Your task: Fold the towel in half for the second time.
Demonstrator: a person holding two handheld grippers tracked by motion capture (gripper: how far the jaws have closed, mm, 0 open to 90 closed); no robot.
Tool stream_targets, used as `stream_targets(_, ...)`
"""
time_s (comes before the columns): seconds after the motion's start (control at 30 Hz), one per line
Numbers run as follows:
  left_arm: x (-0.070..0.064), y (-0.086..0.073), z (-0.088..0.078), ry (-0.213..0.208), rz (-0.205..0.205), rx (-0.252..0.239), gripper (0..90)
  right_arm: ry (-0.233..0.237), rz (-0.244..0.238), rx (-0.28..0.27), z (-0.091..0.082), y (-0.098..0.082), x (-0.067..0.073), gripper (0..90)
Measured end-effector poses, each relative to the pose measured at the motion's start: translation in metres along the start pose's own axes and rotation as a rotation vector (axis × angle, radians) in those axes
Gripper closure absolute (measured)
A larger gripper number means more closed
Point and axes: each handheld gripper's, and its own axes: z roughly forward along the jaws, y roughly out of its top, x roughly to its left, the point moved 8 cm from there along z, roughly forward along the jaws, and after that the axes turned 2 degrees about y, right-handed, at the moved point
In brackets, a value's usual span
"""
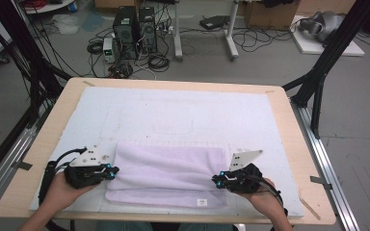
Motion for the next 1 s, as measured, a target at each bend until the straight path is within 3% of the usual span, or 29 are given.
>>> stream_targets(0.1, 0.0, 0.005, -0.016, -0.007, -0.006, -0.029, 88.5, 0.031, -0.02, -0.011, -0.006, 0.008, 0.013, 84.1)
stream_targets(0.17, -0.005, 0.001, -0.018, -0.046, -0.01, -0.023, 87.4, 0.062, -0.026, -0.01, -0.008, 0.008, 0.02, 79.1)
stream_targets(0.2, -0.008, -0.003, -0.016, -0.054, -0.012, -0.015, 82.6, 0.071, -0.022, -0.011, -0.008, 0.008, 0.022, 76.2)
stream_targets(0.23, -0.01, -0.007, -0.013, -0.066, -0.023, -0.003, 73.8, 0.065, -0.023, -0.021, -0.008, 0.008, 0.022, 73.8)
stream_targets(0.33, -0.015, -0.016, 0.0, -0.09, -0.042, 0.022, 65.6, 0.061, -0.012, -0.038, -0.006, 0.007, 0.02, 70.6)
stream_targets(0.53, -0.028, -0.036, 0.03, -0.116, -0.027, 0.115, 56.8, 0.043, -0.007, 0.046, 0.016, -0.015, 0.015, 64.8)
stream_targets(0.63, -0.029, -0.038, 0.032, -0.1, -0.019, 0.111, 59.1, 0.04, 0.004, 0.08, 0.025, -0.027, 0.015, 69.7)
stream_targets(0.7, -0.028, -0.038, 0.031, -0.097, -0.006, 0.114, 63.3, 0.027, -0.001, 0.072, 0.027, -0.029, 0.015, 77.3)
stream_targets(0.83, -0.023, -0.035, 0.025, -0.082, 0.039, 0.117, 81.7, 0.034, -0.005, 0.078, 0.024, -0.027, 0.015, 86.7)
stream_targets(1.0, -0.013, -0.016, 0.006, -0.043, 0.055, 0.055, 82.7, 0.032, -0.007, 0.01, 0.005, -0.014, 0.017, 87.7)
